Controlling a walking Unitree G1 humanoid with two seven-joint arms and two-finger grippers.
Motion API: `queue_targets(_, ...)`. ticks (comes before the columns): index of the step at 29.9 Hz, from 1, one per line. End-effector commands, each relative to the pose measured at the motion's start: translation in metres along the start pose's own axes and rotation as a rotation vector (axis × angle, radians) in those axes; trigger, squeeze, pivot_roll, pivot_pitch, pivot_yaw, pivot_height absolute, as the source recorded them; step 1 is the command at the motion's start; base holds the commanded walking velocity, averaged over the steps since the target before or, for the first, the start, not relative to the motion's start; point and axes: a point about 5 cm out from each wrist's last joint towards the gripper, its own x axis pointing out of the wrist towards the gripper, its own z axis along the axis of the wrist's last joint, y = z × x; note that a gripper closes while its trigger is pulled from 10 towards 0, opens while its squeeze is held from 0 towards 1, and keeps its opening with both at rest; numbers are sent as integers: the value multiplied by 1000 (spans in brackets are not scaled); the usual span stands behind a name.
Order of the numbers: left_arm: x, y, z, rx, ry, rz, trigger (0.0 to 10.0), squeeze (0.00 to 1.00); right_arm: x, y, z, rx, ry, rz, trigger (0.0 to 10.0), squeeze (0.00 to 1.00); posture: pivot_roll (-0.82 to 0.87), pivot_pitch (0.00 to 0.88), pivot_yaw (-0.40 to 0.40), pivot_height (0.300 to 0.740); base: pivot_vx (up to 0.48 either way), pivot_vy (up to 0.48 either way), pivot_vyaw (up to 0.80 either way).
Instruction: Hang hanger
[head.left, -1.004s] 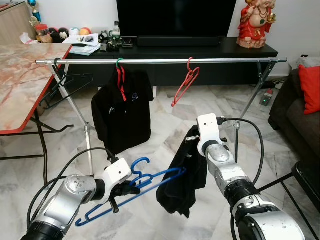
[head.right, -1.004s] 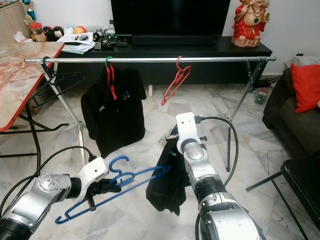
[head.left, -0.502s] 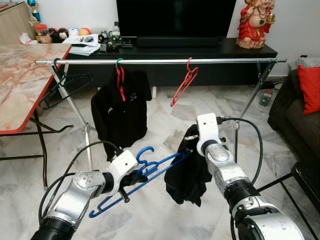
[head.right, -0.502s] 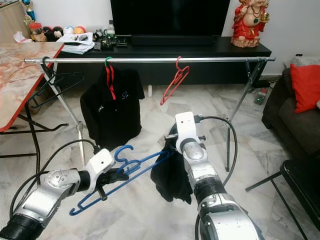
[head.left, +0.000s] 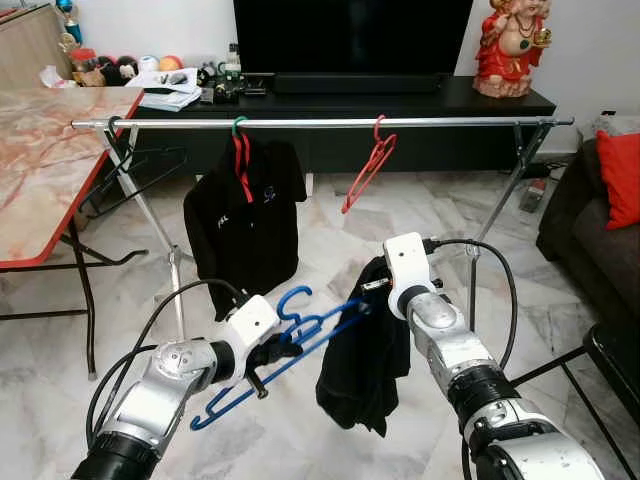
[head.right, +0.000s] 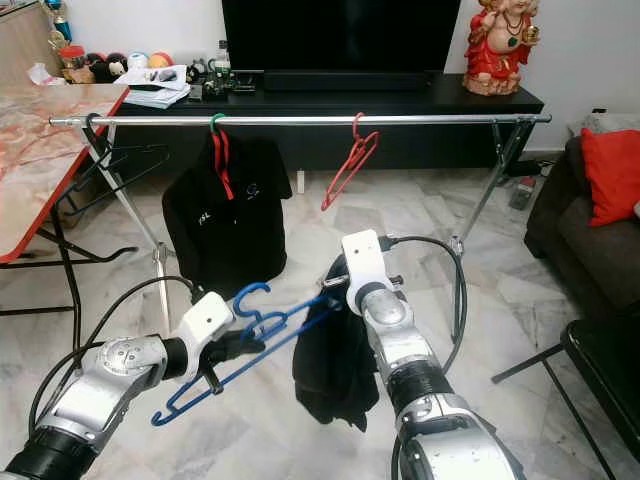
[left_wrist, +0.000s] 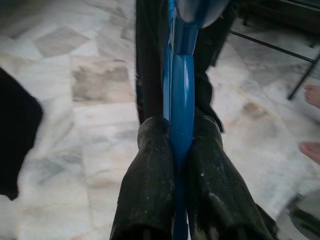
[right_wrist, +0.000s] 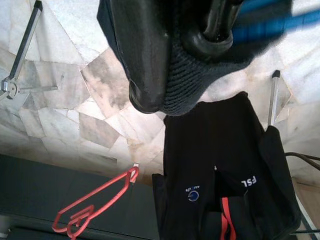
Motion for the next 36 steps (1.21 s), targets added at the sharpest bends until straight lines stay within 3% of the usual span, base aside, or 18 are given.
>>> queue_targets(1,0,9,9,16,-38,47,10000,0,0,-1,9,-14,-31,5,10000,0,17,25,-26,740,0,0,0)
queue_targets(8,1,9,3,17,-1,48,10000,0,-2,0,10,-43,-38,46,10000,0,16,25,-24,740,0,0,0)
queue_targets(13,1,0,4,-19,-29,-24,10000,0,-7,10,10,-146,-60,187,10000,0,15,26,-25,740,0,0,0)
queue_targets(20,-1,0,2,-21,-32,-45,10000,0,-10,6,9,-199,-66,242,10000,0,16,24,-24,740,0,0,0)
queue_targets(32,-4,-15,0,-80,-31,-205,10000,0,-29,16,21,-367,-216,514,10000,0,14,23,-19,740,0,0,0)
queue_targets(36,-4,-12,-1,-94,-41,-165,10000,0,-42,24,22,-387,-259,667,10000,0,15,23,-18,740,0,0,0)
